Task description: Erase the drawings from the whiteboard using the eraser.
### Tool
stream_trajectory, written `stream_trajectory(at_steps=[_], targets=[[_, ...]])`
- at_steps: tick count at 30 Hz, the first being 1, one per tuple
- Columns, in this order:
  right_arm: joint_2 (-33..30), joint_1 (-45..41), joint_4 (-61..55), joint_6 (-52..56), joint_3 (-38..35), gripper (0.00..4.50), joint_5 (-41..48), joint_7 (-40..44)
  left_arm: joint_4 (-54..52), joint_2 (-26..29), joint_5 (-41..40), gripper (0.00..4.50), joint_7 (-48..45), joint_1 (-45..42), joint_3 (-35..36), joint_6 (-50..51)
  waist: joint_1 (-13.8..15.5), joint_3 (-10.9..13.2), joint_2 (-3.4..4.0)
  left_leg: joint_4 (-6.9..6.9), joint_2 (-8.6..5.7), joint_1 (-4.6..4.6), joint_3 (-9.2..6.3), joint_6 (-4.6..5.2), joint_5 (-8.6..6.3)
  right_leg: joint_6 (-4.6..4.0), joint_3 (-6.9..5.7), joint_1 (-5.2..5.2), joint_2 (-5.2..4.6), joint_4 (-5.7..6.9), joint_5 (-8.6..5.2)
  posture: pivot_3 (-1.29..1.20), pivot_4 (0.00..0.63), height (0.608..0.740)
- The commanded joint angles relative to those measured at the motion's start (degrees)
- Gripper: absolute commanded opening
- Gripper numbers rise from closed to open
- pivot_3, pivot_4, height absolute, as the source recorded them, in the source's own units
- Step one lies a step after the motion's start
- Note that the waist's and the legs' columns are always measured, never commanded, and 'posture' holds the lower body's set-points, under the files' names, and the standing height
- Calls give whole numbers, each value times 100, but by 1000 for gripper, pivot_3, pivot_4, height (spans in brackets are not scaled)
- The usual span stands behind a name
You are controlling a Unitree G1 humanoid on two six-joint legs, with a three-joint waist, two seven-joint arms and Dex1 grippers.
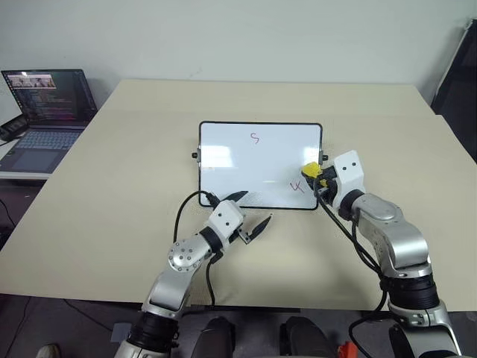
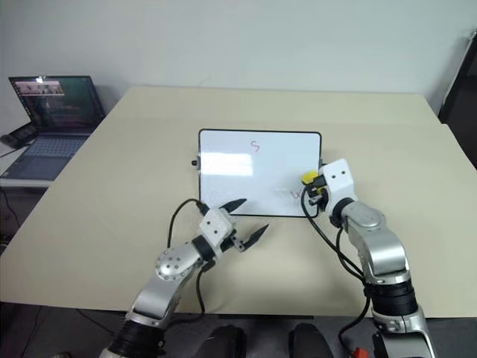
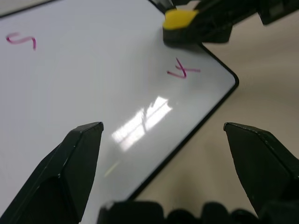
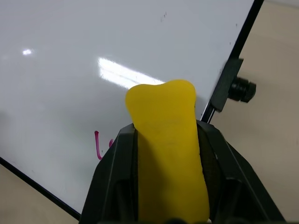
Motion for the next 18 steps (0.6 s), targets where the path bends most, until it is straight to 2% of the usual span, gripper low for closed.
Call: stream_trajectory(at_steps=[1, 7, 18], targets=[[-104, 48, -472, -592, 108, 1300, 13, 236, -61, -53, -46, 4500, 43, -18, -66, -220, 1, 0, 0, 0, 0, -2, -2, 0, 0, 0, -1, 0, 0, -2, 0, 0, 150, 740], [-348, 348, -437, -1478, 528, 1300, -198, 611, 257, -207, -33, 4500, 64, -227, -174, -338, 4, 2, -2, -8, -1, -8, -2, 1, -1, 0, -7, 1, -1, -23, 0, 0, 150, 740], [-740, 385, 723, -1795, 1480, 1300, -1144, 888, 706, -202, -46, 4500, 87, -779, -75, -446, 2, 3, -3, -7, -1, -9, 0, 0, 0, 0, -9, -2, 0, -21, 0, 0, 150, 740]])
